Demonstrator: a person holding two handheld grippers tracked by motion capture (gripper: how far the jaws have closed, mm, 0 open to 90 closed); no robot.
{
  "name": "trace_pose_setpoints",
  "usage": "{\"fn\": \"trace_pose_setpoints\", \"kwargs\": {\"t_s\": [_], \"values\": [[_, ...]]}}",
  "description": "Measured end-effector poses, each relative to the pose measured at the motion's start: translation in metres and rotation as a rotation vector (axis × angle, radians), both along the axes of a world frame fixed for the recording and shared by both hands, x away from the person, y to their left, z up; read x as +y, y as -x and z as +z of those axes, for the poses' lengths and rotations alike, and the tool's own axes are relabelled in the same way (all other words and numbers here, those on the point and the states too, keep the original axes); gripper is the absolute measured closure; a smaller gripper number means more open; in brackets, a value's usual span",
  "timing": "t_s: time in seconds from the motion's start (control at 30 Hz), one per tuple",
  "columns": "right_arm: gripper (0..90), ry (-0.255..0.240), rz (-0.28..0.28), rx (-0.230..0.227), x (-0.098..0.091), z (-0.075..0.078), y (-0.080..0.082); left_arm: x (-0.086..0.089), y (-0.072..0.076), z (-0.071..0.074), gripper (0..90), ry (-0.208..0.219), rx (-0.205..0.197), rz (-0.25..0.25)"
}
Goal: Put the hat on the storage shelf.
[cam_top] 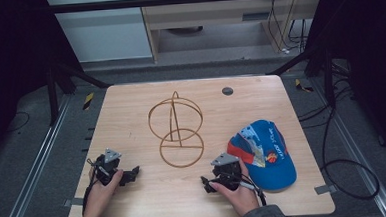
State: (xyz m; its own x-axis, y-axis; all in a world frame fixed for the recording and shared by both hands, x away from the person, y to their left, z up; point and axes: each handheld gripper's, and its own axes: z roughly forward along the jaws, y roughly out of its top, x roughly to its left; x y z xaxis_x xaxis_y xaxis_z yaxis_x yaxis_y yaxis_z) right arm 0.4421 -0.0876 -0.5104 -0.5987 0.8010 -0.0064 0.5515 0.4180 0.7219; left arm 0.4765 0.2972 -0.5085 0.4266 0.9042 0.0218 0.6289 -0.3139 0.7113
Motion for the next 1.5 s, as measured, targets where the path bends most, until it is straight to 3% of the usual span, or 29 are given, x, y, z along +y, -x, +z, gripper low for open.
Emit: {"fn": "trace_pose_setpoints", "kwargs": {"t_s": [0.07, 0.2, 0.23, 0.27, 0.3, 0.37, 0.47, 0.6, 0.73, 0.9, 1.1, 1.23, 1.5], "values": [[9.2, 0.021, 0.011, 0.023, 0.002, 0.006, 0.001, 0.000, 0.000, 0.000, 0.0, 0.000, 0.000, 0.000], [8.4, 0.047, 0.051, 0.006, 0.003, 0.033, 0.008, 0.000, 0.000, 0.000, 0.0, 0.001, 0.000, 0.000], [8.4, 0.047, 0.051, 0.006, 0.003, 0.033, 0.008, 0.000, 0.000, 0.000, 0.0, 0.001, 0.000, 0.000], [8.5, 0.071, 0.059, 0.003, 0.001, 0.041, 0.009, 0.000, 0.000, 0.000, 0.0, 0.001, -0.001, -0.001], [8.5, 0.104, 0.060, 0.001, -0.006, 0.059, 0.010, 0.000, 0.000, 0.000, 0.0, 0.001, -0.001, -0.002], [8.8, 0.107, 0.059, 0.002, -0.010, 0.065, 0.010, 0.000, 0.001, 0.000, 0.0, 0.001, 0.000, -0.003], [8.8, 0.135, 0.046, -0.009, -0.033, 0.088, 0.007, 0.000, 0.001, 0.000, 0.0, 0.001, -0.001, -0.003], [8.4, 0.183, -0.013, -0.028, -0.065, 0.115, 0.001, 0.000, 0.000, 0.000, 0.0, -0.001, 0.004, -0.004], [8.3, 0.187, -0.070, 0.000, -0.101, 0.133, -0.006, 0.000, 0.000, 0.001, 0.0, 0.000, 0.008, -0.007], [7.3, 0.184, -0.144, 0.052, -0.140, 0.135, -0.013, 0.000, 0.000, 0.000, 0.0, 0.001, 0.001, -0.007], [9.1, 0.168, -0.196, 0.140, -0.162, 0.111, -0.028, 0.000, 0.001, 0.000, 0.0, -0.003, 0.003, -0.007], [10.1, 0.136, -0.218, 0.163, -0.167, 0.102, -0.035, -0.001, 0.001, 0.000, 0.0, 0.001, 0.003, -0.006], [10.1, 0.143, -0.211, 0.176, -0.160, 0.095, -0.044, -0.001, 0.001, 0.000, 0.0, 0.002, 0.002, -0.007]]}}
